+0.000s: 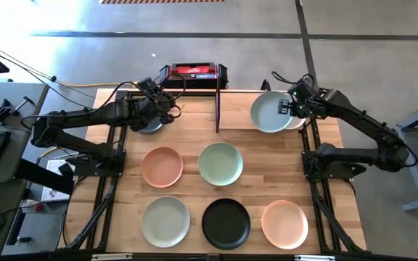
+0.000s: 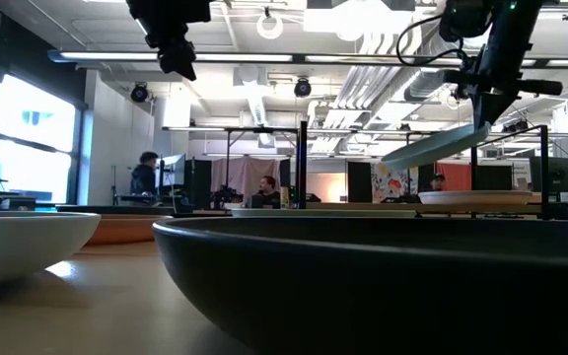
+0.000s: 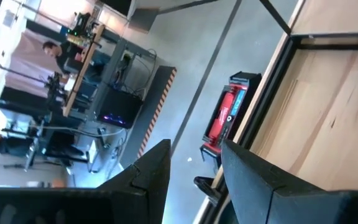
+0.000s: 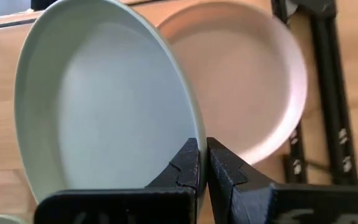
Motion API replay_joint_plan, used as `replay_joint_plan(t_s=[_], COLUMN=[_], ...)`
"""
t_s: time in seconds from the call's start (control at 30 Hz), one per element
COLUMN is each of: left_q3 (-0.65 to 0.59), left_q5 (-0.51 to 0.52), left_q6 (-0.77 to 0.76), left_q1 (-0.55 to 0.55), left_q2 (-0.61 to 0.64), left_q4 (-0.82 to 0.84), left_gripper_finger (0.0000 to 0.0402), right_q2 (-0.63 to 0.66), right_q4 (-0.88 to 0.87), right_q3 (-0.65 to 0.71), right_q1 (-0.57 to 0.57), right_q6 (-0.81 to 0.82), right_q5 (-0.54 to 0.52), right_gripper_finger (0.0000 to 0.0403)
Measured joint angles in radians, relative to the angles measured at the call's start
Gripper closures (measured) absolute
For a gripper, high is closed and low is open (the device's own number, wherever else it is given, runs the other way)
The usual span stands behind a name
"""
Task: Place and stack plates onto a shelf
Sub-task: Stack the light blue plate on top of the white plate on the shelf
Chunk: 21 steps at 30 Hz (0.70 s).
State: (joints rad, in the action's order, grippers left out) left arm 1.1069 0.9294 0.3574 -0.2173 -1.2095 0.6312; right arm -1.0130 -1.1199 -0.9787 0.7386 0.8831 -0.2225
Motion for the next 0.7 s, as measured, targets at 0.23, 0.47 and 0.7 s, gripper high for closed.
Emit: replay_joint_plan(t_s=[0.23,0.47,0.7], left_q3=[0.000,0.000,0.000], left_q5=[-0.001,-0.001,-0.001], left_q6=[-0.133,-0.139,-0.135], left_q1=[0.000,0.000,-0.048], left_q2=[0.000,0.000,0.000], left_q4=[0.000,0.000,-0.025], left_gripper_finger=[0.0268,0.0268,0.0268], right_q2=[0.000,0.000,0.000], right_q4=[-0.054,-0.089,-0.096], right_q3=[0.000,0.000,0.000], right_q1=[-0.124,-0.228,-0.345], right_q6=[0.215,0.459,0.689], right_q5=[0.007,0.050,-0.002], right_gripper_finger=[0.0403,0.0403,0.0403])
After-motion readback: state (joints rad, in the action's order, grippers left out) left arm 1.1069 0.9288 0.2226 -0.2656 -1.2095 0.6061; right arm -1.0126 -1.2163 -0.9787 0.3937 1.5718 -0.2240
